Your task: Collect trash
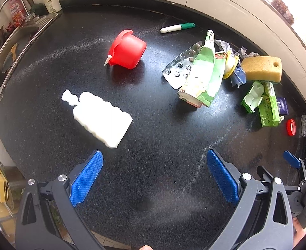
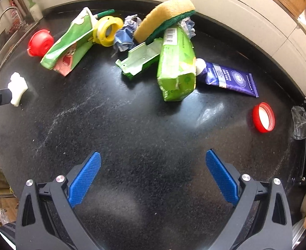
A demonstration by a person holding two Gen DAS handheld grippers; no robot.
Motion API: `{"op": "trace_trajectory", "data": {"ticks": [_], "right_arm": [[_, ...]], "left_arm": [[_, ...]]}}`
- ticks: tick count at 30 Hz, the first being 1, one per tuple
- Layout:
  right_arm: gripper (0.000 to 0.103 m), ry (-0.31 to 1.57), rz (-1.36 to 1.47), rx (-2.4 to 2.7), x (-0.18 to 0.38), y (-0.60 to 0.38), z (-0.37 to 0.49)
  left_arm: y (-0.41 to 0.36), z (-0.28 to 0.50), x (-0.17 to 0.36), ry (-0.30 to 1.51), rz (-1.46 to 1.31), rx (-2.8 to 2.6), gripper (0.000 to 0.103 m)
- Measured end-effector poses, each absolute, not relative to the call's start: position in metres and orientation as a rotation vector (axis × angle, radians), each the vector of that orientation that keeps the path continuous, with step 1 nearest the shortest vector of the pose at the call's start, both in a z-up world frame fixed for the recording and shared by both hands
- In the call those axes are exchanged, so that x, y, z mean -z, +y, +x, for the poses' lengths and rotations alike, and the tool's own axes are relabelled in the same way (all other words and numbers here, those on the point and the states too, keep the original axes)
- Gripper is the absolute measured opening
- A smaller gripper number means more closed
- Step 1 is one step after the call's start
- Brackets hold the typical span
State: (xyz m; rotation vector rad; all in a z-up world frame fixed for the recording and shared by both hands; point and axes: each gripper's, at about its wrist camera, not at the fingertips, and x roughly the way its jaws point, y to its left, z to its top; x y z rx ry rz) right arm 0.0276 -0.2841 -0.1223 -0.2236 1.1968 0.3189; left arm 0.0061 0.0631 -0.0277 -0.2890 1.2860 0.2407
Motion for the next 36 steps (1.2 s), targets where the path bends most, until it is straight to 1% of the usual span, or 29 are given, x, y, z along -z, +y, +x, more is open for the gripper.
{"op": "trace_trajectory", "data": {"ticks": [20,36], "right_arm": [[0.097,1.254,-0.207,-0.291,0.144,-0.28,0.061],[0.097,1.247,-0.216,-0.286,0.142,-0.283,0.053]], "left_arm": [[0.063,0.032,0.038,1.325,-0.271,-0.224,0.097],[0.065,0.029,0.041,1.325,-0.275,-0.229,0.097]]}}
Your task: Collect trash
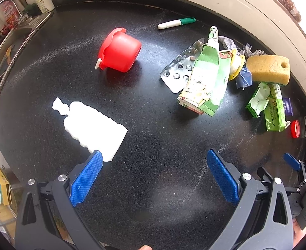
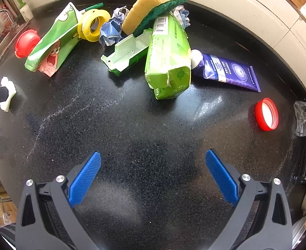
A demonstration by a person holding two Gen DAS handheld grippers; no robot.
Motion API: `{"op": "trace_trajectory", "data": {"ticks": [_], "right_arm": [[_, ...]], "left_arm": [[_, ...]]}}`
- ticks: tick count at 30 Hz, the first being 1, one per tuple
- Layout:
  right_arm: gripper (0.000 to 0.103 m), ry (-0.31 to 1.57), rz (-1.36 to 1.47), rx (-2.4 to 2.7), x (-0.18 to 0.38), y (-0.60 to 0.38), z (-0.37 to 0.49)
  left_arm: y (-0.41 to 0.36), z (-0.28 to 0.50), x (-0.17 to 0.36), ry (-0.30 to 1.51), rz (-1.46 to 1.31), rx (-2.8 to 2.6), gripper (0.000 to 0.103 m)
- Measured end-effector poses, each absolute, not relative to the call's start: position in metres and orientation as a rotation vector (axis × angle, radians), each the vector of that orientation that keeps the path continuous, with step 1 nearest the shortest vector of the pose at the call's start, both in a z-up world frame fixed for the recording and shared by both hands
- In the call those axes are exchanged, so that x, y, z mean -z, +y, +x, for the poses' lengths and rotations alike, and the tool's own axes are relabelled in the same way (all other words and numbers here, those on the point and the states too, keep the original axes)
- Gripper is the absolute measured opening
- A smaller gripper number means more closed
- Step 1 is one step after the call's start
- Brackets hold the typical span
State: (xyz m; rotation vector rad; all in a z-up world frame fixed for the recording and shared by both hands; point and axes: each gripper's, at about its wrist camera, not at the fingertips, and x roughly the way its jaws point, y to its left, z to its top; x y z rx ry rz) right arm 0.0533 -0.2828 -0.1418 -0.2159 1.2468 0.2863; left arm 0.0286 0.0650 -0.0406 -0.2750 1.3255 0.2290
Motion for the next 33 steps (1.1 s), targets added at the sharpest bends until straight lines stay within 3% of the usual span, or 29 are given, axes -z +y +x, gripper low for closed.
{"op": "trace_trajectory", "data": {"ticks": [33], "right_arm": [[0.097,1.189,-0.162,-0.277,0.113,-0.306,0.025]], "left_arm": [[0.044,0.005,0.017,1.286,-0.216,-0.2,0.097]]}}
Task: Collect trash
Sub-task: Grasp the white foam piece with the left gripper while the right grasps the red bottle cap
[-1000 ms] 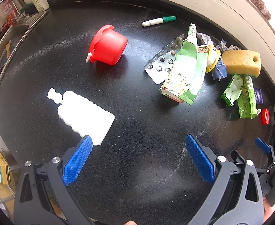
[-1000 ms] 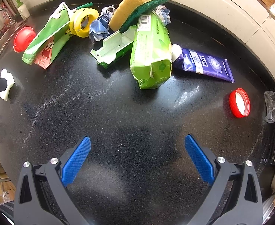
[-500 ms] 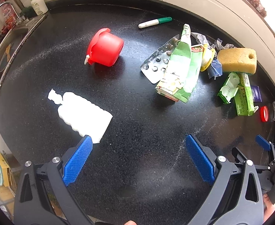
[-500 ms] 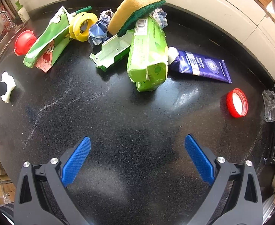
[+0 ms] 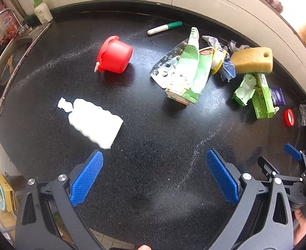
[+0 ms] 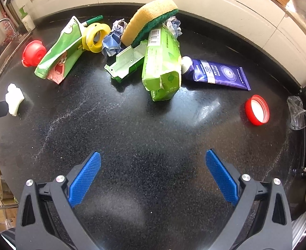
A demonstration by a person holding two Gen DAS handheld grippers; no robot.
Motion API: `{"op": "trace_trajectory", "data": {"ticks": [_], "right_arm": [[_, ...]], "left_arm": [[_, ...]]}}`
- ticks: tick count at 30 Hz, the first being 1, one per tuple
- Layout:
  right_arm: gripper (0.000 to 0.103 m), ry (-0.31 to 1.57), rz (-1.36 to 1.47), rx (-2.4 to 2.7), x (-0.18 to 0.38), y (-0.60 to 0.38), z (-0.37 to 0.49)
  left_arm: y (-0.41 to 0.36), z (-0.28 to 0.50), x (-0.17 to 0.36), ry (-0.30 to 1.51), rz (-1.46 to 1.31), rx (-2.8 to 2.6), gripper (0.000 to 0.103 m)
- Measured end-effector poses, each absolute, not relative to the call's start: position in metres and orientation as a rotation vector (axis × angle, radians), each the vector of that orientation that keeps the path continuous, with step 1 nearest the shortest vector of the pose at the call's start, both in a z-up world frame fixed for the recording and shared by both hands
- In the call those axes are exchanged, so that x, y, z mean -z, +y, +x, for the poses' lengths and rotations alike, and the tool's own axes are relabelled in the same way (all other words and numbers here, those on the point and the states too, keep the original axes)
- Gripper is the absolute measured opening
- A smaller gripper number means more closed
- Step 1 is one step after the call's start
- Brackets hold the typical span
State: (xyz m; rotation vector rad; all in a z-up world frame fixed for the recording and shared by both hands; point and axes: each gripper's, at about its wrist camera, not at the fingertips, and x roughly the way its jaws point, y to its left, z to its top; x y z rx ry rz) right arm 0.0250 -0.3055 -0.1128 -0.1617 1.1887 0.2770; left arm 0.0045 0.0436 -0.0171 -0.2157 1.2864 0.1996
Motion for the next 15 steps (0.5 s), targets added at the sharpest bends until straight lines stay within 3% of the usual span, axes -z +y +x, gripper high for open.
{"op": "trace_trajectory", "data": {"ticks": [8,15], "right_arm": [[0.097,1.194,-0.133,-0.27,0.106,-0.323,0.012],[0.097,1.188,-0.133,-0.2,0.093,-0.359,0.031]], "left_arm": [[0.048,-0.007,0.02,1.299,-0.197,-0.181,0.097],[0.144,-0.021,0.033,1.313,-0.367,-0.382,0.097]]}}
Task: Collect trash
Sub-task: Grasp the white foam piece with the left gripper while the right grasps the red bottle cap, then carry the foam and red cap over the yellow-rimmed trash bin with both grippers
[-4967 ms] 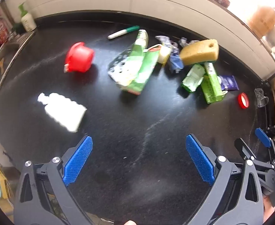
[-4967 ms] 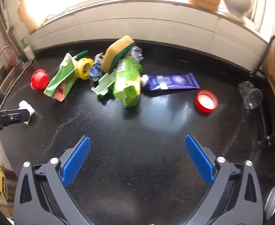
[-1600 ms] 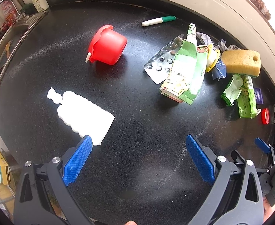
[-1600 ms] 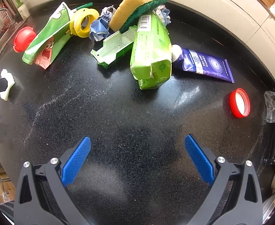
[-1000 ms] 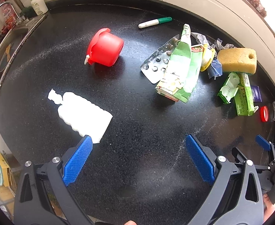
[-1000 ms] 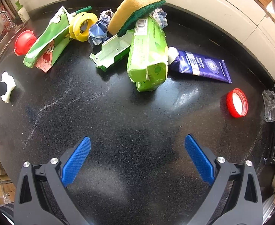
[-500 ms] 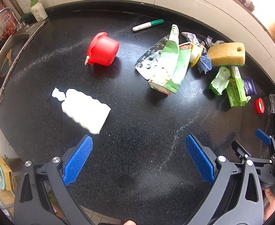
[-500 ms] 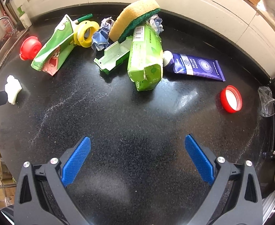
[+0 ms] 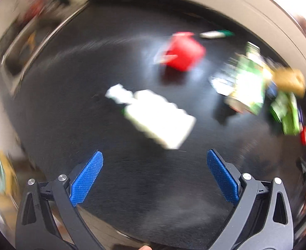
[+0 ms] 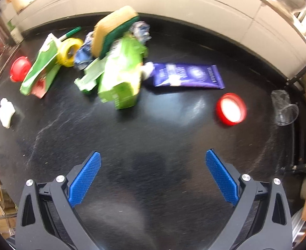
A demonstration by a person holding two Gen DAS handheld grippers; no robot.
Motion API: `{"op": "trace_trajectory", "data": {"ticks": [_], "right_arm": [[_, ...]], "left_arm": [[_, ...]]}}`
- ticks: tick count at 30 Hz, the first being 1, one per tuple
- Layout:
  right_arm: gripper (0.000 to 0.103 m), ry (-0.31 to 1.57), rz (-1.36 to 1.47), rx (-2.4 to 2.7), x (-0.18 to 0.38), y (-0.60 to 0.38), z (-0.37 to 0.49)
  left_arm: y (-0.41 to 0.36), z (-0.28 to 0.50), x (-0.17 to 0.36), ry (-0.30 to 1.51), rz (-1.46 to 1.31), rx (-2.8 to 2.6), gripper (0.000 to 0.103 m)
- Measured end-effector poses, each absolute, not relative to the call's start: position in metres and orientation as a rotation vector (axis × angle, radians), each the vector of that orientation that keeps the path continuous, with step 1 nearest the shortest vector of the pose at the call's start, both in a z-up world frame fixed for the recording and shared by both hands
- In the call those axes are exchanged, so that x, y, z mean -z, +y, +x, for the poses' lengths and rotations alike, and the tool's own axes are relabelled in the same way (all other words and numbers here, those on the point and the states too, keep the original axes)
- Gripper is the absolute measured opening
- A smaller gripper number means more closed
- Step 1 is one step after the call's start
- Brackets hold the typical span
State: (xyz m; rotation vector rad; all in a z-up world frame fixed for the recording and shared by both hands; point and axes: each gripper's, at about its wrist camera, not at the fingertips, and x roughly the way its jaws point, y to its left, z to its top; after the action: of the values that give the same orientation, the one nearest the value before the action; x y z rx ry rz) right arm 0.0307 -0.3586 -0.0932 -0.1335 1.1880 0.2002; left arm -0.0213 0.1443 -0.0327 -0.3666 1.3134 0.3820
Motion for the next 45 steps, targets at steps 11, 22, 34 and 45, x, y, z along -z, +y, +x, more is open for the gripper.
{"op": "trace_trajectory", "data": {"ticks": [11,22,34,45], "right_arm": [[0.097,1.192,-0.048,-0.169,0.082,-0.4,0.073],[0.097,1.243,0.216,0.006,0.11,-0.51,0.117],[0.038,1.216,0.135,-0.083,0.137,-0.491,0.136],[0.006,1.08,0.248,-0.143,0.085,-0.501,0.124]], "left_arm": [[0.16,0.01,0.081,1.374,-0.625,-0.385,0.097],[0.141,0.036,0.102,1.387,-0.345,-0.424,0.098],[0.114,0.037,0.089,1.308,-0.236,-0.338,0.041],[0.105,0.01,0.041,1.199,-0.353,-0.226,0.026]]}}
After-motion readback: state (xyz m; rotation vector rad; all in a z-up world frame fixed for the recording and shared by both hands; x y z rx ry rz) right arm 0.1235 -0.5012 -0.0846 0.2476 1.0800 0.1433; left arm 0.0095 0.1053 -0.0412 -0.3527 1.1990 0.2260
